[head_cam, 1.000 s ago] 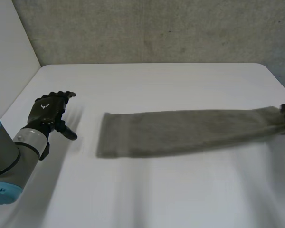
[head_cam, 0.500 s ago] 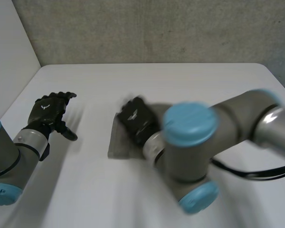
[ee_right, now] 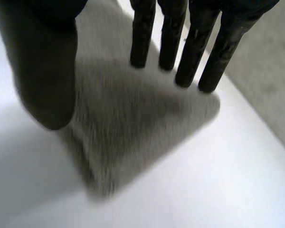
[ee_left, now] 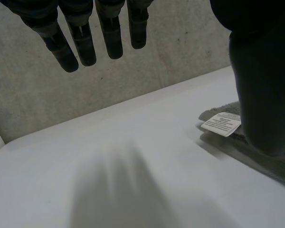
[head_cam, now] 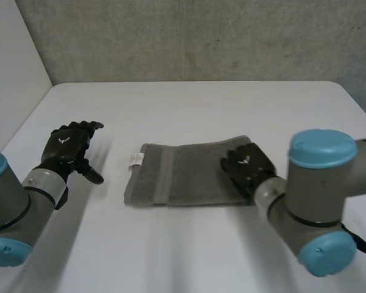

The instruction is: Fold the towel.

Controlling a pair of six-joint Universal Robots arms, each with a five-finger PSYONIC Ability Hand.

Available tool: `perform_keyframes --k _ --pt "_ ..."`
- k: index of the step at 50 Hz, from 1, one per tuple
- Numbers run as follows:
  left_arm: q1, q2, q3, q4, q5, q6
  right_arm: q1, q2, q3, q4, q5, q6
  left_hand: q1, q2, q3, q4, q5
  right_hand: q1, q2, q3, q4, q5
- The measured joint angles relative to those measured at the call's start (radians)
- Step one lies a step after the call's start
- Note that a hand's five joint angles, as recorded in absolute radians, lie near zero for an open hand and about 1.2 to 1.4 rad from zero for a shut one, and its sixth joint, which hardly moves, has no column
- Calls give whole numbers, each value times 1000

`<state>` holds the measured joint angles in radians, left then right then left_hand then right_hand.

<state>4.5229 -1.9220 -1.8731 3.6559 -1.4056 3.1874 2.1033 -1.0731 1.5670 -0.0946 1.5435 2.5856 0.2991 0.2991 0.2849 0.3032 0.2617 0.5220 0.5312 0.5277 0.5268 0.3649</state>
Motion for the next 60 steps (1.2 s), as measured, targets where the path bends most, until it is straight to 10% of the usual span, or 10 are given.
perform_keyframes --k 11,23,39,48,60 --pt "-20 -2 -16 17 0 0 -157 6 141 -102 -52 -3 0 0 0 0 0 713 722 792 796 785" --pt "-39 22 -10 19 -3 -1 -160 -107 104 -99 -48 -11 -10 -15 -11 -15 -14 756 722 800 804 789" --pt "-112 92 133 7 -45 -111 347 124 -245 -18 -57 -209 -10 -15 -12 -15 -14 765 730 800 804 789" --pt "-155 74 175 7 -106 -240 393 161 -285 15 -51 -154 -10 -15 -12 -15 -12 -228 -252 -227 -225 -275" --pt "-270 -33 198 -15 -107 -248 200 2 -152 20 -24 176 -10 -15 -12 -15 -8 -289 -289 -288 -276 -306"
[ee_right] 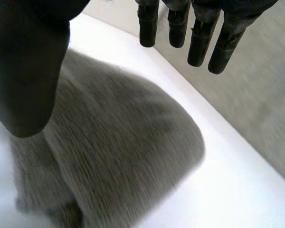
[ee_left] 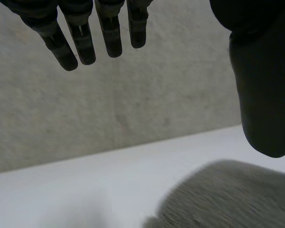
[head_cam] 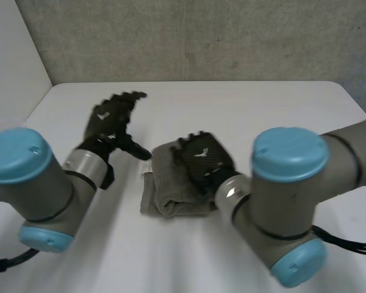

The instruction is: Fold the towel.

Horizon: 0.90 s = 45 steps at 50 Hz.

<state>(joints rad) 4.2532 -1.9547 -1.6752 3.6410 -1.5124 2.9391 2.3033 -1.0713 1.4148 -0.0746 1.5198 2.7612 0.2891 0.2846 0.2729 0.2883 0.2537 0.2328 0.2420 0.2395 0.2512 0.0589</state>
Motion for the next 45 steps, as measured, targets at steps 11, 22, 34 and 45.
perform_keyframes --k 11,22,34,45 --pt "-106 -163 49 -40 4 10 -141 25 54 -12 -8 51 0 0 0 0 0 0 0 0 0 0" --pt "-115 -217 58 -87 1 91 -143 132 17 -18 -24 85 0 0 0 0 0 -1 0 0 0 0" --pt "-113 -86 61 -113 -3 153 -153 2 33 -19 -32 114 0 0 0 0 -1 -9 0 0 0 0" --pt "-91 167 197 -319 -59 141 -264 -313 54 -16 29 229 0 0 0 0 1 -9 0 0 0 0"
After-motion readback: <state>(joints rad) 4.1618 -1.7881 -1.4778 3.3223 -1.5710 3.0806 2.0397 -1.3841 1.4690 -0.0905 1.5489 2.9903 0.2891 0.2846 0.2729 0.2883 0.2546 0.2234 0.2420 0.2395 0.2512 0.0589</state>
